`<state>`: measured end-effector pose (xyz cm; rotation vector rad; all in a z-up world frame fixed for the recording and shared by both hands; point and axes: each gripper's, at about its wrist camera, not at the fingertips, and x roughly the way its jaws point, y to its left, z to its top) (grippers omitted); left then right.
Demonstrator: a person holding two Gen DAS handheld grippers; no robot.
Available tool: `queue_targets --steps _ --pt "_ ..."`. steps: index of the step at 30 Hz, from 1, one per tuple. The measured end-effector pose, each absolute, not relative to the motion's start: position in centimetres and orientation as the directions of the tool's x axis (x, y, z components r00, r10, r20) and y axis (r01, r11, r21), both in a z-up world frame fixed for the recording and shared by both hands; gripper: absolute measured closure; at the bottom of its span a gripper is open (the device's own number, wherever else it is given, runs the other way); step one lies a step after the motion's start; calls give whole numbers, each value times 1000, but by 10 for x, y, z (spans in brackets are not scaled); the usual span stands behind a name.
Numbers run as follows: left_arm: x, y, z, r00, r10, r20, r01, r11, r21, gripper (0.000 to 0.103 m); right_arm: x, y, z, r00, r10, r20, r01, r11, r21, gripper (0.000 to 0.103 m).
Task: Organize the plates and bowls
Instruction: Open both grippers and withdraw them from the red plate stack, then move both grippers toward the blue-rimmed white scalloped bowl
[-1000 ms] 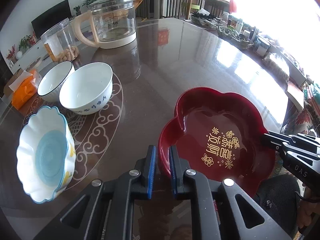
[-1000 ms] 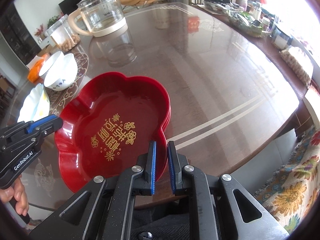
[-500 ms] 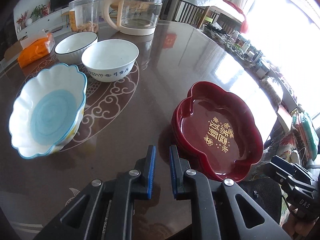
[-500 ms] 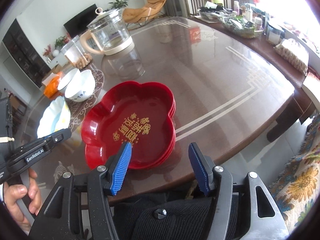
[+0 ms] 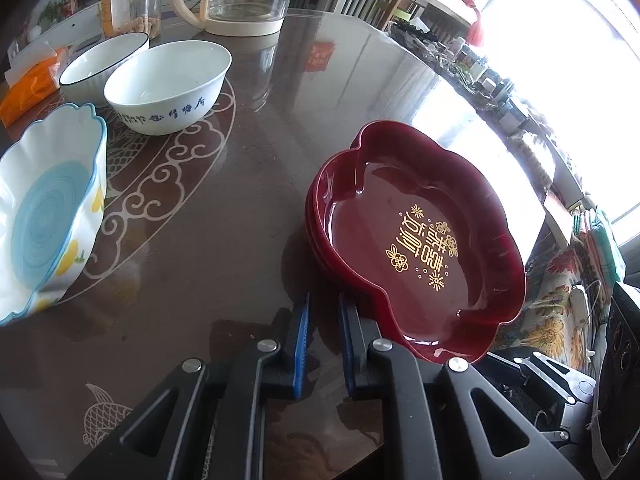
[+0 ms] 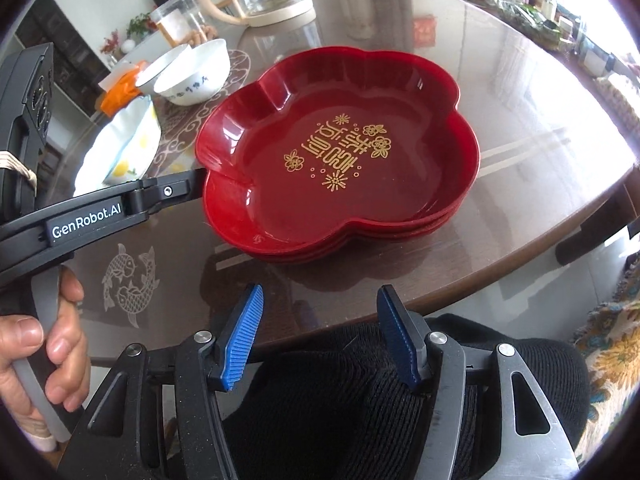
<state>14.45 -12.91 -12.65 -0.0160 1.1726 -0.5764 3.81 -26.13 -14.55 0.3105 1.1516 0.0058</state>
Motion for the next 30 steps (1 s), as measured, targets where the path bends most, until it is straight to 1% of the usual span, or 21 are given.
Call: queue_targets --steps 2,5,7,12,16,18,20,21,22,24,28,29,30 --pt "150 -136 -133 243 -443 -863 423 849 -317 89 45 -263 -151 404 164 -900 166 954 248 40" --pt "159 -148 -139 245 -457 -855 429 842 -327 89 56 -272 -153 413 121 -903 198 956 219 41" --pt "167 -158 -137 244 -467 -850 432 837 -336 89 66 -281 -153 416 113 -902 219 951 220 44" --pt "186 -182 -121 283 -481 -829 435 835 -336 89 97 -310 -150 428 44 -903 295 937 186 45" --pt "180 -176 -113 303 -475 -827 415 846 -334 89 116 -345 -148 447 -40 -894 413 895 166 45" --pt "164 -160 -111 319 -474 -821 406 851 -334 89 108 -351 -141 468 -35 -883 438 877 198 43" --pt "142 -141 -108 360 -462 -811 398 862 -314 89 93 -344 -130 511 -34 -859 433 873 224 43" --pt "130 -130 -107 386 -446 -807 397 870 -292 89 83 -336 -122 535 -33 -844 419 878 231 40" --pt "119 -121 -107 413 -425 -805 396 880 -262 89 73 -325 -115 564 -33 -825 400 885 239 33" --pt "102 -105 -108 460 -382 -801 382 900 -210 89 51 -305 -105 611 -50 -790 375 897 234 27" --pt "82 -69 -110 492 -319 -810 327 930 -168 88 21 -261 -96 686 -102 -721 342 919 195 25" --pt "77 -60 -109 508 -303 -806 317 936 -153 85 13 -251 -95 709 -116 -696 326 928 178 25" --pt "74 -51 -107 524 -294 -800 303 942 -147 78 6 -241 -94 728 -138 -671 317 936 152 25"
